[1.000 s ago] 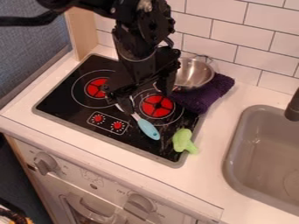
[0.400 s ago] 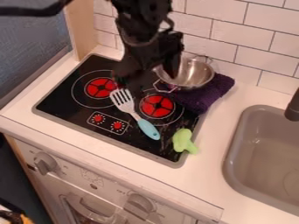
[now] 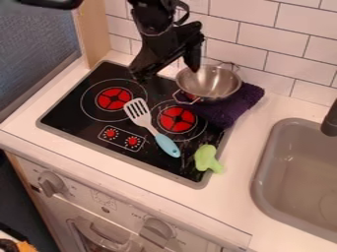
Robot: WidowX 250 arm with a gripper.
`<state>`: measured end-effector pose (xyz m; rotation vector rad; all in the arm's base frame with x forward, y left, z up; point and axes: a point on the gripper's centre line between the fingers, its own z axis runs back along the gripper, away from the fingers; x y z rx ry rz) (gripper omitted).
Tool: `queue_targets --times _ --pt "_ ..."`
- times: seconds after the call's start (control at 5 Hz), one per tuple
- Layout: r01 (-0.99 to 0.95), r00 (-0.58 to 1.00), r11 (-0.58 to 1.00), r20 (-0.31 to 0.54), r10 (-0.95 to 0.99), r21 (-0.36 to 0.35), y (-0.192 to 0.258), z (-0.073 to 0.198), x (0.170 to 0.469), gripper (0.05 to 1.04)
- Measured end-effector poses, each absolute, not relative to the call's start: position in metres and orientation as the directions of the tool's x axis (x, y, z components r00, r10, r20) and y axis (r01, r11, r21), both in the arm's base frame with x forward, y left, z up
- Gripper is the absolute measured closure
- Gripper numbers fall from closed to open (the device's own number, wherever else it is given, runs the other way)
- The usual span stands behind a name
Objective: Put the silver pot to the left bottom of the burner
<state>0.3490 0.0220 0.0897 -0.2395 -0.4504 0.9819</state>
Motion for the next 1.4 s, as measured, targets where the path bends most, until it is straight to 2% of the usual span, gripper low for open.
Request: queue_targets --times 0.4,0.6,0.8,1.0,1.2,1.4 --pt "-0.708 0.539 0.545 0.155 0.828 -0.449 0.033 0.049 0.383 0.083" --pt "-0.683 0.565 0.551 0.132 0.815 -0.479 0.027 0.040 0.393 0.144" --pt "-0.667 0.574 0.569 0.156 0.804 -0.481 0.026 0.041 0.399 0.405" --pt "-0.657 0.585 0.587 0.170 0.793 -0.474 0.022 0.041 0.400 0.723" --pt "-0.668 0.591 0.595 0.167 0.789 -0.448 0.022 0.036 0.394 0.890" --pt "-0.668 0.593 0.601 0.174 0.786 -0.438 0.020 0.038 0.391 0.992"
